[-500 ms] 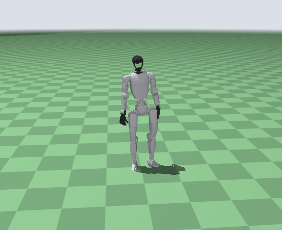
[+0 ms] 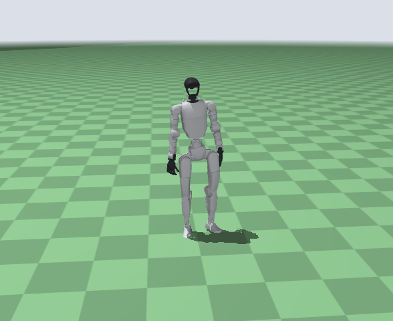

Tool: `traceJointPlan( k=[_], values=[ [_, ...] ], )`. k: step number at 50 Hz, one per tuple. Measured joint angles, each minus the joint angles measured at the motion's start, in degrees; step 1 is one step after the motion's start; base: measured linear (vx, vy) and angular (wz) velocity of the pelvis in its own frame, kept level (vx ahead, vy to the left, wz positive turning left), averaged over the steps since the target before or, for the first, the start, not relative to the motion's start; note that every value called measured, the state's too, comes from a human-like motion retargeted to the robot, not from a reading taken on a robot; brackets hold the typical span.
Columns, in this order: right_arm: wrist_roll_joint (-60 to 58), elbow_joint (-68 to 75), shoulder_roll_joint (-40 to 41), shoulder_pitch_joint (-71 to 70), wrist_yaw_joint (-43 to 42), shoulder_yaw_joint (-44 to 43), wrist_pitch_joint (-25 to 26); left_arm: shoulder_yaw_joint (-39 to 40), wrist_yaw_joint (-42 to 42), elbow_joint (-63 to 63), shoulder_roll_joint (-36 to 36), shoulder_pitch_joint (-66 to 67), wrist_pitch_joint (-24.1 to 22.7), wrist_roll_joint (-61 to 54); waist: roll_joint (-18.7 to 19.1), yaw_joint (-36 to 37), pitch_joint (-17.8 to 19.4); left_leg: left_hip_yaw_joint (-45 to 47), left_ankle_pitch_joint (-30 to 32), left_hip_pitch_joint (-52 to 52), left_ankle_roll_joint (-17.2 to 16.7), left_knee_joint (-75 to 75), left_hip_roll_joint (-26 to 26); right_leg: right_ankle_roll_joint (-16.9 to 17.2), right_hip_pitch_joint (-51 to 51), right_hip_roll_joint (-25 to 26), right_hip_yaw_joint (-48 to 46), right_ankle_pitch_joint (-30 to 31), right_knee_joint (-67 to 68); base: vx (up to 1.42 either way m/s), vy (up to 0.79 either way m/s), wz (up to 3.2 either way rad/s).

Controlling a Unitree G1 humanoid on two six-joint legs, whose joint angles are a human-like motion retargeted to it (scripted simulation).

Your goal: Upper body actions

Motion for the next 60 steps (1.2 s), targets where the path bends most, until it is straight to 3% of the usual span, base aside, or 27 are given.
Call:
traceJointPlan(
  k=[60],
  values=[
    [-0.7, 0.0, 0.1, 0.0, -0.1, 0.3, 0.1, 0.0, 0.1, 0.1, 0.0, 0.0, 0.0, -0.3, -0.1, -0.1, -0.2, 0.0, 0.0, -0.1, 0.0, 0.1, 0.0, 0.0, 0.0, 0.0, 0.0, 0.0, -0.1, 0.0, 0.0, 0.0]
  ],
)
